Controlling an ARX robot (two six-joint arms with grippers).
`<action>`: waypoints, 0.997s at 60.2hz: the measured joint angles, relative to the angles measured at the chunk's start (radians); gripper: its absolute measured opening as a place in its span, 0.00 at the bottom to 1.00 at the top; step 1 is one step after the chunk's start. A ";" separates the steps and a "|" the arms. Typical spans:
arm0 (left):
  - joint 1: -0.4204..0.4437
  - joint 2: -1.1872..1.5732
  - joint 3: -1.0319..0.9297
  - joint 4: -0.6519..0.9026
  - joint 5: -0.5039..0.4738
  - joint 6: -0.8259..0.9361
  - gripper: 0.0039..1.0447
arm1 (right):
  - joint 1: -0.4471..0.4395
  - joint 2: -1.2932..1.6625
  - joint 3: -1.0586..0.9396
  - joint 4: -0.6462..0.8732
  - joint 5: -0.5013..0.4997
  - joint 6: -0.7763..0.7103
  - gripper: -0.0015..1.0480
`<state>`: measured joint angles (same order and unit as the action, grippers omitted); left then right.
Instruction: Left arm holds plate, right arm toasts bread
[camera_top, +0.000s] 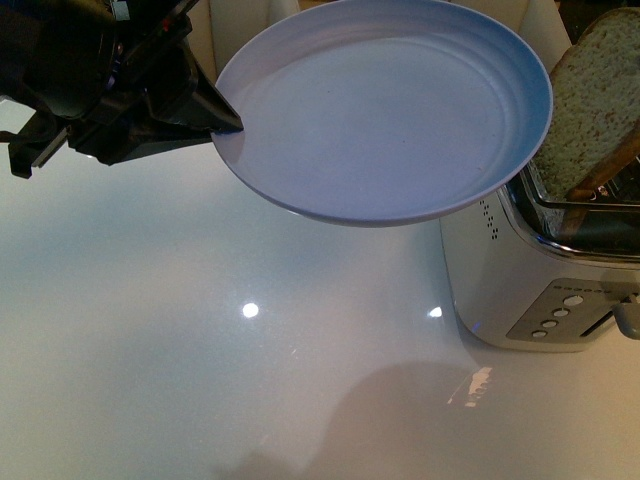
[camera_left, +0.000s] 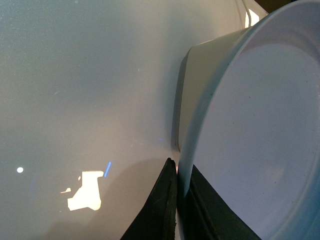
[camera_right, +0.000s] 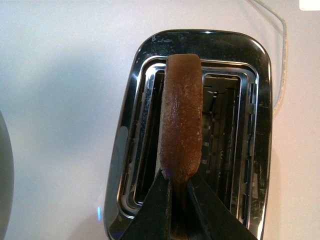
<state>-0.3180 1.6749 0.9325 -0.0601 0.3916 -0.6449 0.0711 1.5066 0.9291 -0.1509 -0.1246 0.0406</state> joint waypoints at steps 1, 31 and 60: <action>0.000 0.000 0.000 0.000 0.000 0.000 0.03 | 0.000 0.000 -0.005 0.003 -0.001 0.000 0.03; 0.000 0.000 0.000 0.000 0.000 0.000 0.03 | 0.011 0.019 -0.077 0.048 -0.013 -0.001 0.24; 0.000 0.000 0.000 0.000 0.000 0.000 0.03 | -0.014 -0.077 -0.140 0.147 -0.005 0.021 0.90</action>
<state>-0.3183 1.6753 0.9325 -0.0601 0.3916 -0.6445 0.0570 1.4292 0.7891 -0.0036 -0.1299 0.0620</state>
